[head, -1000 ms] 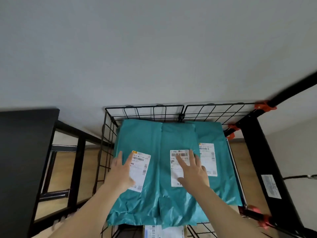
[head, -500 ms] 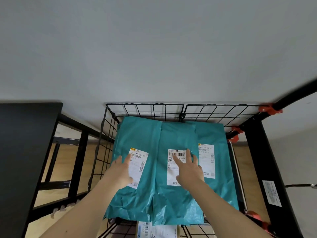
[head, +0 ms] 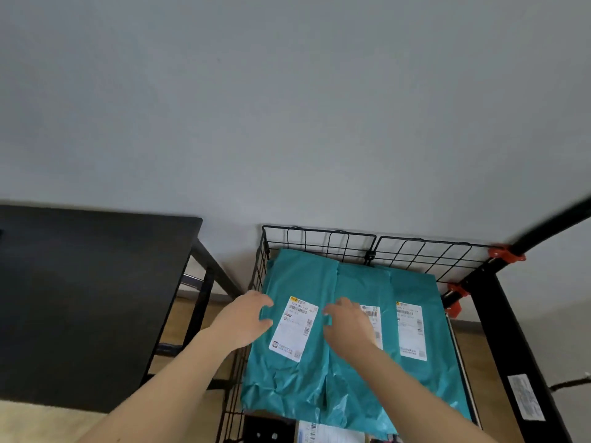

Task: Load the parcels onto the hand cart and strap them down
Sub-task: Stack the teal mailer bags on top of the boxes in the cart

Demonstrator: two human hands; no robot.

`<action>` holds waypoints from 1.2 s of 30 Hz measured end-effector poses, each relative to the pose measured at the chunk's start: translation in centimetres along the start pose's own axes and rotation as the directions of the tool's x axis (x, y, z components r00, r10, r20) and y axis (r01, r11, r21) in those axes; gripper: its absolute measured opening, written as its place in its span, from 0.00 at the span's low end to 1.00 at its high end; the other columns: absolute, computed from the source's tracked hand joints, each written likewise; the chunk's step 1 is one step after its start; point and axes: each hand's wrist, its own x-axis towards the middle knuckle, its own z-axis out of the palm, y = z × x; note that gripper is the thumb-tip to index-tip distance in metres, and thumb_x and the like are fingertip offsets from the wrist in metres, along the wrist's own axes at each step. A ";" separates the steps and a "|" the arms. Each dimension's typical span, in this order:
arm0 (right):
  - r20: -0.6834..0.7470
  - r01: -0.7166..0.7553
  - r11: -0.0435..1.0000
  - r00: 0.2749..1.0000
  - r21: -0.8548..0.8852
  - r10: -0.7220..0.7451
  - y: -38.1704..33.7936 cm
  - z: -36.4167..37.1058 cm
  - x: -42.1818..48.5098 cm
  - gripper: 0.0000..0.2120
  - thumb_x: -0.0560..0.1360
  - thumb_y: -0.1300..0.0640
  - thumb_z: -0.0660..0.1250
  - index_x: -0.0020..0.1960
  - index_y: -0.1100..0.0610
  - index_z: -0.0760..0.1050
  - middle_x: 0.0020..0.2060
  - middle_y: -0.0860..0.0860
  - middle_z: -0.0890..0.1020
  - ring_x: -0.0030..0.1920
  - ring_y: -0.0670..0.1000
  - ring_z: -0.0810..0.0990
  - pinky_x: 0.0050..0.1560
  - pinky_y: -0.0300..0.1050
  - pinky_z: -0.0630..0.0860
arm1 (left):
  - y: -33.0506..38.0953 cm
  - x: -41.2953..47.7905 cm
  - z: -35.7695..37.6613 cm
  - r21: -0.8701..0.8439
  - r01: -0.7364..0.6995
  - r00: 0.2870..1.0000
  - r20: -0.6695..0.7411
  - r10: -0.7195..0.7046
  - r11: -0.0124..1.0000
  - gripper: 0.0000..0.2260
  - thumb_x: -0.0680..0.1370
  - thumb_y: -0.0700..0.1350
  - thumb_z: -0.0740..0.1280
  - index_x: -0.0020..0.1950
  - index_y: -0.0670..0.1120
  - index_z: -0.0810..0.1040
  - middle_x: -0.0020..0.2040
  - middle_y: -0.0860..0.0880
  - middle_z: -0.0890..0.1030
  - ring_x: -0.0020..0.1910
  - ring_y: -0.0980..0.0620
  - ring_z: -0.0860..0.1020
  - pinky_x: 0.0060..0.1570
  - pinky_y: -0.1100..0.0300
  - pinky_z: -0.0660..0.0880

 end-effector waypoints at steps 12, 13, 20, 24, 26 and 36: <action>-0.250 0.386 0.920 0.885 -0.072 -0.391 -23.8 1.7 -6.5 0.17 0.76 0.59 0.58 0.64 0.52 0.75 0.63 0.51 0.72 0.64 0.53 0.68 0.61 0.45 0.69 | -15.0 -15.5 -8.6 -0.138 -0.019 0.910 -0.413 -0.041 0.990 0.13 0.79 0.48 0.62 0.64 0.53 0.73 0.64 0.56 0.73 0.59 0.56 0.74 0.59 0.61 0.72; -0.256 0.415 0.908 0.872 -0.065 -0.417 -25.7 2.3 -7.0 0.17 0.77 0.59 0.58 0.64 0.52 0.75 0.64 0.50 0.72 0.65 0.52 0.68 0.62 0.44 0.69 | -16.6 -16.6 -9.0 -0.149 -0.005 0.898 -0.435 -0.062 0.989 0.13 0.79 0.48 0.62 0.64 0.54 0.73 0.63 0.57 0.73 0.59 0.57 0.74 0.58 0.62 0.71; -0.248 0.543 0.838 0.805 -0.055 -0.538 -37.9 7.3 -9.3 0.14 0.78 0.58 0.61 0.62 0.50 0.76 0.64 0.47 0.73 0.64 0.48 0.71 0.60 0.39 0.72 | -28.0 -23.8 -10.7 -0.258 0.119 0.818 -0.522 -0.242 0.959 0.12 0.79 0.49 0.63 0.62 0.55 0.73 0.62 0.57 0.74 0.56 0.58 0.76 0.56 0.62 0.73; -0.197 0.586 0.808 0.787 -0.056 -0.585 -44.1 10.2 -10.0 0.14 0.78 0.58 0.61 0.62 0.50 0.76 0.63 0.47 0.74 0.62 0.48 0.73 0.58 0.38 0.72 | -33.9 -27.7 -11.1 -0.303 0.196 0.782 -0.526 -0.335 0.933 0.13 0.79 0.48 0.63 0.63 0.55 0.73 0.63 0.56 0.74 0.59 0.57 0.75 0.58 0.62 0.73; -0.169 0.613 0.789 0.773 -0.052 -0.611 -47.1 11.3 -10.4 0.14 0.78 0.58 0.61 0.61 0.50 0.76 0.63 0.47 0.74 0.61 0.48 0.73 0.58 0.37 0.72 | -36.8 -29.4 -11.3 -0.328 0.215 0.769 -0.524 -0.366 0.920 0.13 0.79 0.47 0.63 0.63 0.54 0.73 0.64 0.56 0.74 0.60 0.57 0.74 0.59 0.61 0.73; -0.025 0.686 0.725 0.725 -0.060 -0.688 -60.0 13.9 -7.2 0.13 0.78 0.57 0.62 0.61 0.49 0.76 0.64 0.46 0.73 0.60 0.47 0.75 0.58 0.36 0.72 | -48.9 -30.8 -13.5 -0.482 0.234 0.678 -0.541 -0.497 0.844 0.14 0.78 0.47 0.64 0.63 0.54 0.73 0.63 0.56 0.73 0.59 0.59 0.73 0.57 0.63 0.72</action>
